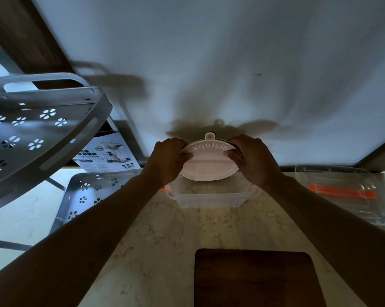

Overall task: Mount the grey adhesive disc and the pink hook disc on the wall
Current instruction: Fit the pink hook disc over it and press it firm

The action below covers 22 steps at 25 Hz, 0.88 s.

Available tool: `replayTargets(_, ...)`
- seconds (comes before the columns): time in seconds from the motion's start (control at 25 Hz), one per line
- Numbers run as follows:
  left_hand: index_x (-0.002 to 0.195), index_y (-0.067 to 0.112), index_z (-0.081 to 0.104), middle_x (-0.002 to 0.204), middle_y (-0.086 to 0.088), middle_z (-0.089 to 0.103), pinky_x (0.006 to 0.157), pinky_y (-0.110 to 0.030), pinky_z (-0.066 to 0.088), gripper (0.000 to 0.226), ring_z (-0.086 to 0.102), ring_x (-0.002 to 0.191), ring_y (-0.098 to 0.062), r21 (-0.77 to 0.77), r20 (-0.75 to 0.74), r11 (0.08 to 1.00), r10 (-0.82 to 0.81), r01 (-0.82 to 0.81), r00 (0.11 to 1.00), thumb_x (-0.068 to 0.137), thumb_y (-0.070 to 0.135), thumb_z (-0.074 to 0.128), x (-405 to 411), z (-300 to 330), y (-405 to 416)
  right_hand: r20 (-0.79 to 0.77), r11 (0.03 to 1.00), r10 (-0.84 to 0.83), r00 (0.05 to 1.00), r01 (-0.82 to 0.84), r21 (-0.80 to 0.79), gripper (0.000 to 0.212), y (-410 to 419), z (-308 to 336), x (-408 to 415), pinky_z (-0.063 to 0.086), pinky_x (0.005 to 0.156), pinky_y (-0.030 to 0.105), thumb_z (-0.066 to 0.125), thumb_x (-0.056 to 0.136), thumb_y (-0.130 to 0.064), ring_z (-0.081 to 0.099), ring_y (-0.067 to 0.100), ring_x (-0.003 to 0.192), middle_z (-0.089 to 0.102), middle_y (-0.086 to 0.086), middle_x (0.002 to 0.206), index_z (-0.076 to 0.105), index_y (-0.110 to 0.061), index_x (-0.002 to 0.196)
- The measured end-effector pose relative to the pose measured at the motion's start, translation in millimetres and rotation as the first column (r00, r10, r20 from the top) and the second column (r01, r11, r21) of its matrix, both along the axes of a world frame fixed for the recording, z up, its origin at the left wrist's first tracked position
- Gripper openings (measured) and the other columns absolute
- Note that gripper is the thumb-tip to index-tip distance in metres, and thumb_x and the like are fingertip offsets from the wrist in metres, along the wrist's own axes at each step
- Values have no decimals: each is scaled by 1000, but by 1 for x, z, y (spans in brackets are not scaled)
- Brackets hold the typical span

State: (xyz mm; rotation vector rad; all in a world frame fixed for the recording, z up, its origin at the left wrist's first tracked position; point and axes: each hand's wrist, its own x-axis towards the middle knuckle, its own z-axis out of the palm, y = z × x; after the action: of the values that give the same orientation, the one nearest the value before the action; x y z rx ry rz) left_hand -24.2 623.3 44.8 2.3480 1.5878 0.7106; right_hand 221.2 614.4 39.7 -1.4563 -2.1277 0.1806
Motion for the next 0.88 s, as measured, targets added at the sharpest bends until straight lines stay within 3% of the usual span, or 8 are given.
replayTargets(0.12, 101, 7, 70, 94, -12, 71, 79, -45, 50, 21, 63, 86, -30, 1, 2, 1000, -7, 7, 1000, 89, 24, 69, -2, -1, -2, -41, 1000, -8, 999, 7, -10, 20, -2, 0, -1, 44, 72, 29, 62, 93, -24, 64, 26, 84, 68, 10, 98, 66, -10, 107)
replayTargets(0.28, 109, 12, 70, 101, -10, 71, 87, -42, 44, 22, 63, 92, -28, -18, -77, 999, -35, 34, 996, 90, 22, 65, 0, -7, -4, 41, 999, 10, 999, -8, -54, 21, -6, -7, -4, 51, 80, 41, 64, 92, -19, 64, 29, 91, 67, 12, 104, 65, -9, 110)
replayTargets(0.56, 106, 7, 63, 103, -13, 65, 85, -49, 45, 17, 58, 95, -32, -25, -111, 999, -36, 34, 993, 96, 18, 56, 5, -3, 2, 64, 1000, 0, 998, 1, -21, 19, 0, 0, -4, 48, 77, 39, 59, 95, -14, 64, 34, 90, 67, 14, 102, 66, -7, 110)
replayTargets(0.76, 108, 5, 60, 101, -16, 65, 80, -50, 52, 16, 61, 91, -33, 26, -16, 999, -30, 31, 999, 96, 12, 52, 4, 1, -1, 60, 998, 57, 997, -59, 38, 19, -1, 7, -3, 44, 77, 38, 56, 96, -15, 60, 31, 89, 63, 14, 101, 64, -7, 112)
replayTargets(0.88, 111, 5, 61, 104, -17, 65, 84, -48, 50, 18, 62, 93, -34, 22, -70, 999, -33, 35, 997, 96, 10, 52, 5, -2, 1, 92, 999, 42, 995, -43, 7, 20, -1, 1, -5, 46, 80, 38, 56, 97, -15, 61, 32, 93, 64, 14, 106, 62, -7, 114)
